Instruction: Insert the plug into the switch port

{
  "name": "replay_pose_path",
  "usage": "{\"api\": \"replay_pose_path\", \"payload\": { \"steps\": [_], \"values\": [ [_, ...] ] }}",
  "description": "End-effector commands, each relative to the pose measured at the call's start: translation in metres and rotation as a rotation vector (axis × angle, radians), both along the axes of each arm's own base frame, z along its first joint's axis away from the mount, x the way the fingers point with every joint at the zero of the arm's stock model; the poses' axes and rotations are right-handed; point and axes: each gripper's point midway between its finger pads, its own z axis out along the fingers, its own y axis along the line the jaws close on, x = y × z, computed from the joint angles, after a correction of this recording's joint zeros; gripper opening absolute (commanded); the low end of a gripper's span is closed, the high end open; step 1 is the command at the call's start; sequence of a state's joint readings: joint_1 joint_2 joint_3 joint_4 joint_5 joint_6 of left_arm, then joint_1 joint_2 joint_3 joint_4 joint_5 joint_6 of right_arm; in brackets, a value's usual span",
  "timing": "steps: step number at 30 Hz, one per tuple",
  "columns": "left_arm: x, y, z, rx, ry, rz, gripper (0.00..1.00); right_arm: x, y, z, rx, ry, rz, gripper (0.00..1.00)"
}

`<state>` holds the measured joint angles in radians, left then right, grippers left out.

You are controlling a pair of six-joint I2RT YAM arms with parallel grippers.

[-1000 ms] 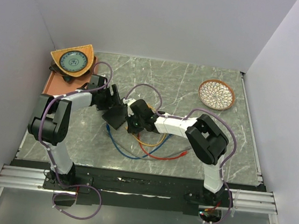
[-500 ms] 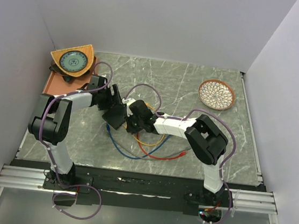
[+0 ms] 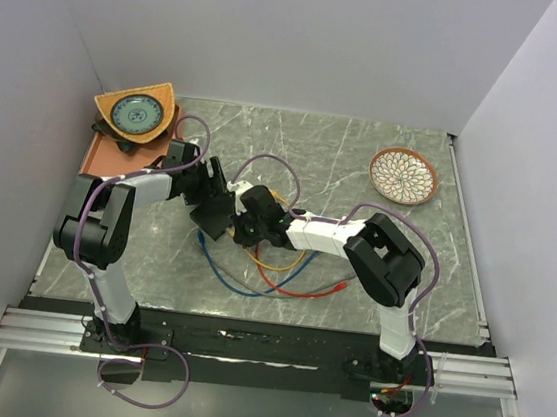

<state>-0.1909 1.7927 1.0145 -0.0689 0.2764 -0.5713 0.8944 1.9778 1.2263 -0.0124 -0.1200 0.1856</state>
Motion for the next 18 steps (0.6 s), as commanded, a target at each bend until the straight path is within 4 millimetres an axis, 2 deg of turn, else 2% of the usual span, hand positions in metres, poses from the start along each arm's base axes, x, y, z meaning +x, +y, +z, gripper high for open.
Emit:
{"api": "replay_pose_path", "payload": {
  "steps": [1, 13, 18],
  "values": [
    [-0.0272, -0.0004, -0.0324, -0.010, 0.130, -0.001, 0.82, 0.0143, 0.0171, 0.0259, 0.058, -0.081, -0.008, 0.00],
    [-0.0274, -0.0056, -0.0333, -0.039, 0.136, -0.013, 0.81, 0.0172, 0.0216, 0.0166, 0.048, -0.074, -0.008, 0.00],
    [-0.0291, -0.0069, -0.0336, -0.048, 0.137, -0.016, 0.81, 0.0215, 0.0235, 0.0204, 0.054, -0.083, -0.019, 0.00]
  ]
}}
